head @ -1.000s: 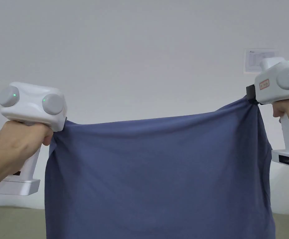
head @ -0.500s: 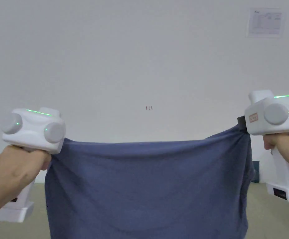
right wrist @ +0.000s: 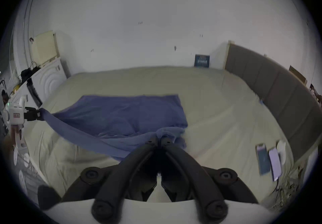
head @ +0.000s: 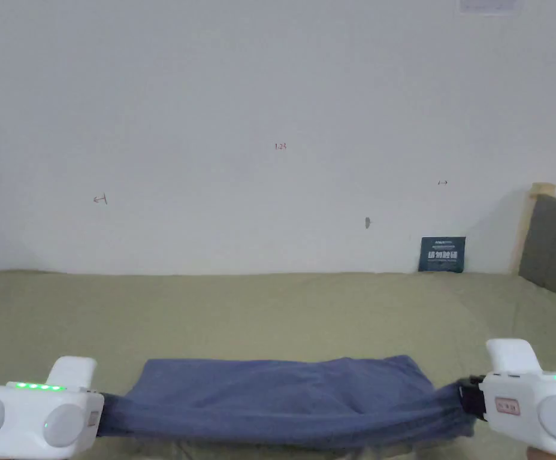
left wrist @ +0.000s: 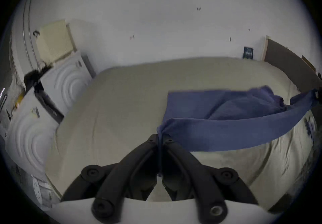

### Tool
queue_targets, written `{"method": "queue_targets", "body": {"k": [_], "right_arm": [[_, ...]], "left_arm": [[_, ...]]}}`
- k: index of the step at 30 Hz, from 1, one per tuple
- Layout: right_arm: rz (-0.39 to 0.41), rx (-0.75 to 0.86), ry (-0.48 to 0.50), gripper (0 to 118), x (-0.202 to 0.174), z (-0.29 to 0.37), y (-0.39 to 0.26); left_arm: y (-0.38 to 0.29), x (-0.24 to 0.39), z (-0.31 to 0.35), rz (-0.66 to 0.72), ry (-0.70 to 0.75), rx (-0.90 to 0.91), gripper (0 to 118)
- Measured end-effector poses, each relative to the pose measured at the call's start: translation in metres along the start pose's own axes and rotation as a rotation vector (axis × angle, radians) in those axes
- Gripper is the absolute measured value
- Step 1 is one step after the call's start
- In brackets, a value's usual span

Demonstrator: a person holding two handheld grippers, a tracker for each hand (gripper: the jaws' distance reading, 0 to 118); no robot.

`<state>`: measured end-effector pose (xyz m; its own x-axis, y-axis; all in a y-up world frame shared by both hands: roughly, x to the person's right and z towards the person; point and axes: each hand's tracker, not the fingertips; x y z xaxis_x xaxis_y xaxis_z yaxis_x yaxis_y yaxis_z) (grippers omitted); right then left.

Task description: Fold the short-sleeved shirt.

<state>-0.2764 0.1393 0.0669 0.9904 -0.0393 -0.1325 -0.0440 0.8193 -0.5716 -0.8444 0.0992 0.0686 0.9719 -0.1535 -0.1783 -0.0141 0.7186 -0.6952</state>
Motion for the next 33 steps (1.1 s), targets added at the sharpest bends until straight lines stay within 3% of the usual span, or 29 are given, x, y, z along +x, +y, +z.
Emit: {"method": "queue_targets", "body": {"k": [8,16,17,18,19,20,21,22,30,31,32,33], "right_arm": [[-0.015,-0.101,0.063,4,0.001,0.074,-0.118],[-0.004,-0.158,0.066,4,0.010,0.092,-0.167],[-0.010,-0.170,0.072,7,0.012,0.090,-0.169],[-0.013,-0.182,0.073,18,0.011,0.088,-0.172],[-0.014,-0.177,0.066,46,0.011,0.087,-0.174],[-0.018,-0.174,0.063,94,0.012,0.086,-0.176],[-0.030,-0.193,0.064,111,0.012,0.085,-0.176],[-0.044,-0.217,0.042,115,0.011,0.084,-0.177],[-0.081,-0.137,0.037,113,0.007,0.100,-0.167],[-0.076,-0.121,0.029,110,0.004,0.102,-0.163],[-0.077,-0.070,0.023,88,0.001,0.107,-0.161],[-0.078,-0.010,0.024,54,-0.003,0.113,-0.160]], "left_arm": [[-0.129,-0.023,0.072,0.060,-0.065,-0.058,0],[-0.186,-0.023,0.103,0.052,-0.109,-0.085,1],[-0.190,-0.023,0.101,0.048,-0.104,-0.087,1],[-0.192,-0.022,0.099,0.046,-0.117,-0.094,6],[-0.193,-0.022,0.097,0.044,-0.124,-0.102,22],[-0.195,-0.023,0.096,0.047,-0.126,-0.100,74],[-0.197,-0.024,0.096,0.054,-0.131,-0.099,112],[-0.198,-0.025,0.098,0.067,-0.133,-0.103,118],[-0.189,-0.018,0.142,0.117,-0.151,0.011,113],[-0.185,-0.016,0.149,0.115,-0.147,0.050,107],[-0.181,-0.011,0.157,0.108,-0.132,0.090,82],[-0.177,-0.007,0.166,0.107,-0.116,0.129,48]]}}
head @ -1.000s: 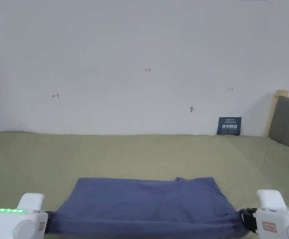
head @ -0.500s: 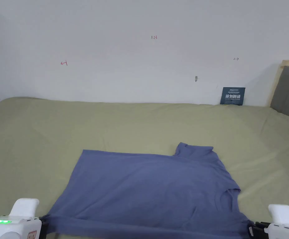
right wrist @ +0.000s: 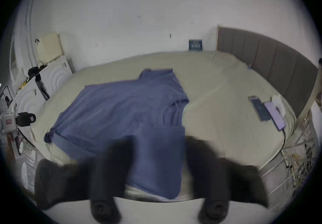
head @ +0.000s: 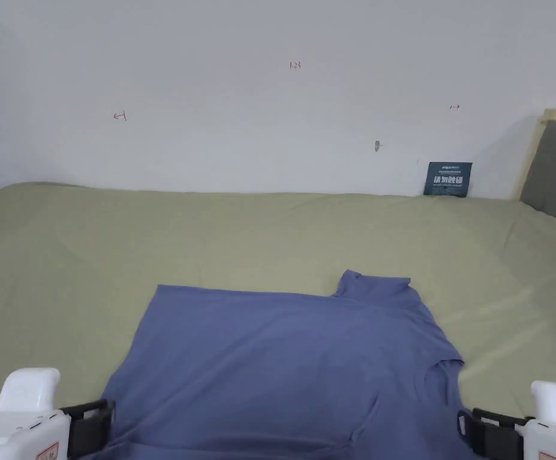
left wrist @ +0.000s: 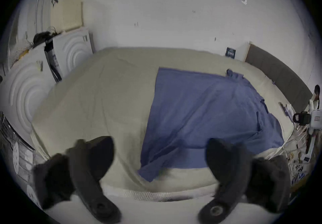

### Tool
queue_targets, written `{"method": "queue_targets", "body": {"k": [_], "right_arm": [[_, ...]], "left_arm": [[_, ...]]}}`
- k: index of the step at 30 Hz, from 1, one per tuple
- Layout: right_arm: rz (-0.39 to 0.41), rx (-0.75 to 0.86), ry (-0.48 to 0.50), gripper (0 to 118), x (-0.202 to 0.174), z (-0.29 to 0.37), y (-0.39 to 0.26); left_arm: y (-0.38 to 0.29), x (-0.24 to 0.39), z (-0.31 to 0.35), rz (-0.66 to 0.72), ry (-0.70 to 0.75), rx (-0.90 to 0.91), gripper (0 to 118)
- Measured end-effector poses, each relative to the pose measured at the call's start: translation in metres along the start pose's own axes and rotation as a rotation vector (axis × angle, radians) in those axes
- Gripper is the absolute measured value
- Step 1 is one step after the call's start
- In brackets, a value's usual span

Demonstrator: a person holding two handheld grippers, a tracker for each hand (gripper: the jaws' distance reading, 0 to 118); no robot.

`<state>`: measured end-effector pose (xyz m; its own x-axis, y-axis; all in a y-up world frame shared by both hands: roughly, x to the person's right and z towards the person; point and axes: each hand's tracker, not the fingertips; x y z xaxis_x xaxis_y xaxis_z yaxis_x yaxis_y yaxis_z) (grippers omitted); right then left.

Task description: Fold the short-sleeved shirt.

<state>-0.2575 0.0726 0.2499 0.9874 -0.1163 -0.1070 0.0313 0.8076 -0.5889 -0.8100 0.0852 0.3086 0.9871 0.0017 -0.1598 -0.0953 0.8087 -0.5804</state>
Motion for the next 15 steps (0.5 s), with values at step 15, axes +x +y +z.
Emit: {"method": "queue_targets", "body": {"k": [15], "right_arm": [[0.084,0.209,-0.012,2,-0.031,0.033,0.019]], "left_arm": [[0.019,0.006,0.016,0.035,0.050,0.115,0]]}}
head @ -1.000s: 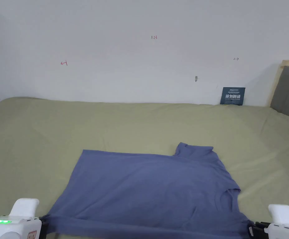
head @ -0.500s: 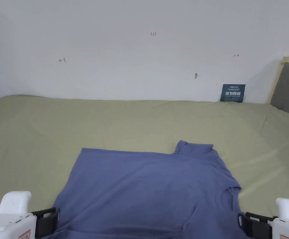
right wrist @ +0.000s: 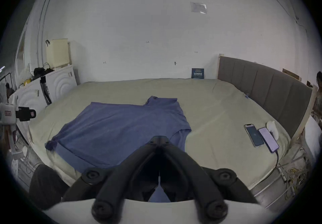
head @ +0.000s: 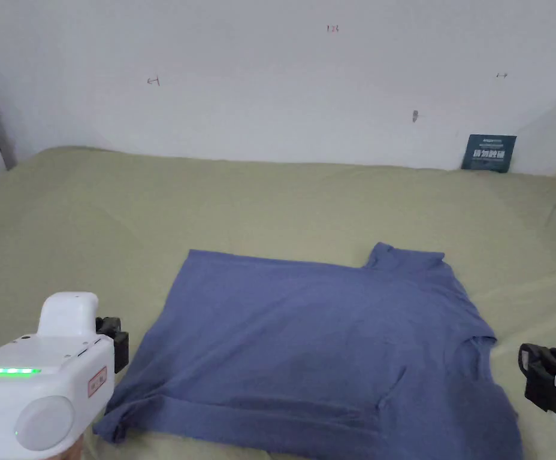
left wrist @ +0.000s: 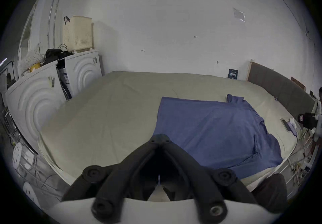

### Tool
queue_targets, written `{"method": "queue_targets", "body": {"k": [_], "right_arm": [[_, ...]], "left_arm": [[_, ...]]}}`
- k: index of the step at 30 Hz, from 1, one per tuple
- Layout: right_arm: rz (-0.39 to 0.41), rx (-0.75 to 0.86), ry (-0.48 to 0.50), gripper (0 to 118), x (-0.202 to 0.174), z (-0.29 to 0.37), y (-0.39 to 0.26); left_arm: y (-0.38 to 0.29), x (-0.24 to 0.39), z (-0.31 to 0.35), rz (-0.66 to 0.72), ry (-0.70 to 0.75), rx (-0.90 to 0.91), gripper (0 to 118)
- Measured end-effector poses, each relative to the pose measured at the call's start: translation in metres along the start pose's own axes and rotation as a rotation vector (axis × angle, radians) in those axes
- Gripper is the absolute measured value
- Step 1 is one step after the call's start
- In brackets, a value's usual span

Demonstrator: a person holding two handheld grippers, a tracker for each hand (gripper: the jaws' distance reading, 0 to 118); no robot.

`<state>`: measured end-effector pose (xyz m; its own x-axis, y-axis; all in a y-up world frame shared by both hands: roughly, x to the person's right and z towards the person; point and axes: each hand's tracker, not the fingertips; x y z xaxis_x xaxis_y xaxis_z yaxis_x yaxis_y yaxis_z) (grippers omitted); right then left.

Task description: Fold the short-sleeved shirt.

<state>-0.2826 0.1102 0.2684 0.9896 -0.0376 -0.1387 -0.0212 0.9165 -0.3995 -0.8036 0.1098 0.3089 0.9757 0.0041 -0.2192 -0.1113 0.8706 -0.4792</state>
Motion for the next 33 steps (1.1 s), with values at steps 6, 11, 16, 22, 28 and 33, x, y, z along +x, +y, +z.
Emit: {"method": "queue_targets", "body": {"k": [6,11,16,22,28,33], "right_arm": [[-0.022,-0.105,-0.012,2,0.016,-0.013,-0.023],[-0.031,-0.202,-0.014,2,0.027,-0.022,-0.040],[-0.033,-0.265,-0.004,2,0.037,-0.027,-0.053],[-0.033,-0.370,0.009,2,0.045,-0.037,-0.070],[-0.066,-0.465,0.055,90,0.054,-0.043,-0.082],[-0.066,-0.593,0.092,118,0.059,-0.057,-0.101]], "left_arm": [[-0.026,-0.020,-0.027,0.015,-0.047,-0.216,0],[-0.050,-0.038,-0.056,0.060,-0.119,-0.373,74],[-0.069,-0.039,-0.086,0.039,-0.084,-0.468,109],[-0.077,-0.037,-0.100,0.019,-0.062,-0.500,4],[-0.079,-0.033,-0.088,0.039,-0.082,-0.500,4],[-0.078,-0.028,-0.082,0.035,-0.076,-0.502,4]]}}
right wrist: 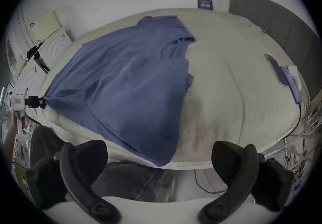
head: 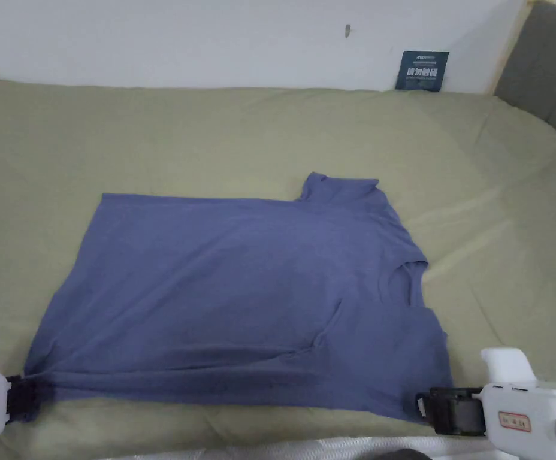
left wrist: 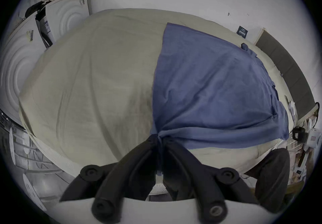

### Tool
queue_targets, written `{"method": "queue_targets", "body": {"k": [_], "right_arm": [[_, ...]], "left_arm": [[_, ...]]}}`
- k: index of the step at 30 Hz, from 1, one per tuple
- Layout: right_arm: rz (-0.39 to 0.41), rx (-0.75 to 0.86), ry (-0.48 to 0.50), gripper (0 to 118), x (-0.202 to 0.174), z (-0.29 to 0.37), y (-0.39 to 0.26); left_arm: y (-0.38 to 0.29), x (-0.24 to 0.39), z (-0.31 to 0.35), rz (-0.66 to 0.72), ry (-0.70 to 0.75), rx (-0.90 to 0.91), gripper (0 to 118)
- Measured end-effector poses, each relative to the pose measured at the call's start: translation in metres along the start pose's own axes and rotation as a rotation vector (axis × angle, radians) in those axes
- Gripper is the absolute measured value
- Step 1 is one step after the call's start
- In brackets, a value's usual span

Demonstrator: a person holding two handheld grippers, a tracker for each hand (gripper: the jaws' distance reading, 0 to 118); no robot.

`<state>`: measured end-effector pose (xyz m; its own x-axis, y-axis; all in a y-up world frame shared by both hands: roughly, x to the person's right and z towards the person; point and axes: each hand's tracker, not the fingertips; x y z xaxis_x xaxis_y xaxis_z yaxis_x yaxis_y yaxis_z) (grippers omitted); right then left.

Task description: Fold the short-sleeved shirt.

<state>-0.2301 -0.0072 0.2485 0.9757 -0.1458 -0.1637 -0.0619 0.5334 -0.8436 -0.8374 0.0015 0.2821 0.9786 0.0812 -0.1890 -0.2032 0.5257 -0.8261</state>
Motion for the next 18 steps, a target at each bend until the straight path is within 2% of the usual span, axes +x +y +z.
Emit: {"method": "queue_targets", "body": {"k": [1,2,3,4,5,6,7,9,15,18], "right_arm": [[-0.005,-0.003,-0.003,117,0.001,-0.004,-0.001],[-0.014,-0.001,-0.007,108,0.002,-0.008,-0.004],[-0.026,0.000,-0.004,108,0.004,-0.011,-0.005],[-0.032,-0.012,0.002,101,0.005,-0.014,-0.004],[-0.032,-0.010,-0.002,82,0.006,-0.016,-0.004],[-0.020,0.000,-0.032,45,0.006,-0.017,-0.006],[-0.009,0.007,-0.051,23,0.006,-0.016,-0.006],[-0.047,0.008,-0.002,8,0.008,-0.008,-0.001],[0.061,0.094,-0.019,8,-0.008,0.022,0.030],[0.062,0.127,-0.010,8,-0.008,0.028,0.062]], "left_arm": [[0.003,0.001,0.001,-0.011,0.006,0.000,4],[0.003,0.002,0.001,-0.016,0.011,0.000,4],[0.003,0.002,0.001,-0.014,0.012,-0.001,4],[0.003,0.002,0.001,-0.011,0.012,-0.002,4],[0.002,0.002,0.002,-0.007,0.011,-0.004,4],[0.005,0.002,0.002,-0.005,0.011,-0.005,4],[0.005,0.001,0.002,-0.003,0.012,-0.005,4],[0.006,0.000,0.003,0.002,0.009,-0.008,4],[0.025,-0.002,0.012,-0.026,-0.005,-0.003,4],[0.046,-0.004,0.017,-0.024,-0.029,0.015,4]]}}
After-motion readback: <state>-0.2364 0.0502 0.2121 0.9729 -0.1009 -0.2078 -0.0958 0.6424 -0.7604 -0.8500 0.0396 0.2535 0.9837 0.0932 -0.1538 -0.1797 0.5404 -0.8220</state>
